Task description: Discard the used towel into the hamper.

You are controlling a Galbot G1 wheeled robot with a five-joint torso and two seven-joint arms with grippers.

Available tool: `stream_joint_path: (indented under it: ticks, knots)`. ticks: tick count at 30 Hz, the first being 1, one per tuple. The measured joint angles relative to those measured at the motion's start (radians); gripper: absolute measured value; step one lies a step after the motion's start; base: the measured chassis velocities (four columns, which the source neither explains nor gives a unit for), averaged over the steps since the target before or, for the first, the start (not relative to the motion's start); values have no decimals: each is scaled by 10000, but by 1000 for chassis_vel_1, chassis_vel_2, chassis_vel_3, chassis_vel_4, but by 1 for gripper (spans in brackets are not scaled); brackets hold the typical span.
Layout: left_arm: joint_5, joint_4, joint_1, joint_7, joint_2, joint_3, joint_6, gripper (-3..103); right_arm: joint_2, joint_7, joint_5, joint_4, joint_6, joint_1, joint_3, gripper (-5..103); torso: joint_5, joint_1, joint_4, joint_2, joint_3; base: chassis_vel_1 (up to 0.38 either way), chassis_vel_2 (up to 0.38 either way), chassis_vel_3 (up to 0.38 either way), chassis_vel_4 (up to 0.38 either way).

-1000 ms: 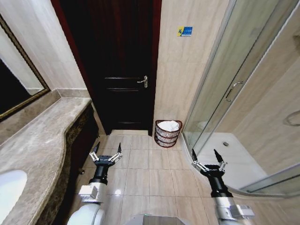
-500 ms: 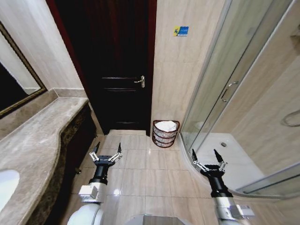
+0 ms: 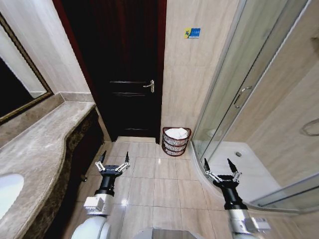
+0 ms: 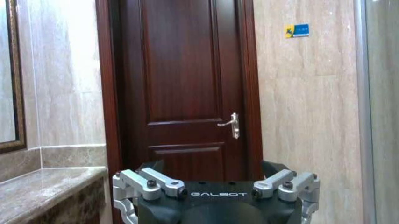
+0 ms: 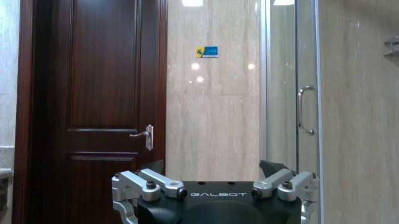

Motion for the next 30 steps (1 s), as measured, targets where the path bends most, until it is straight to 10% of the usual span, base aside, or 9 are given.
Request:
stream_joint_path:
  ticks: [30]
  knots:
    - [0,0,0,0,5,1,0,100,0,0,0,0,0,0,1,100,-4,-2,-1,0,-1,47,9,-49,7]
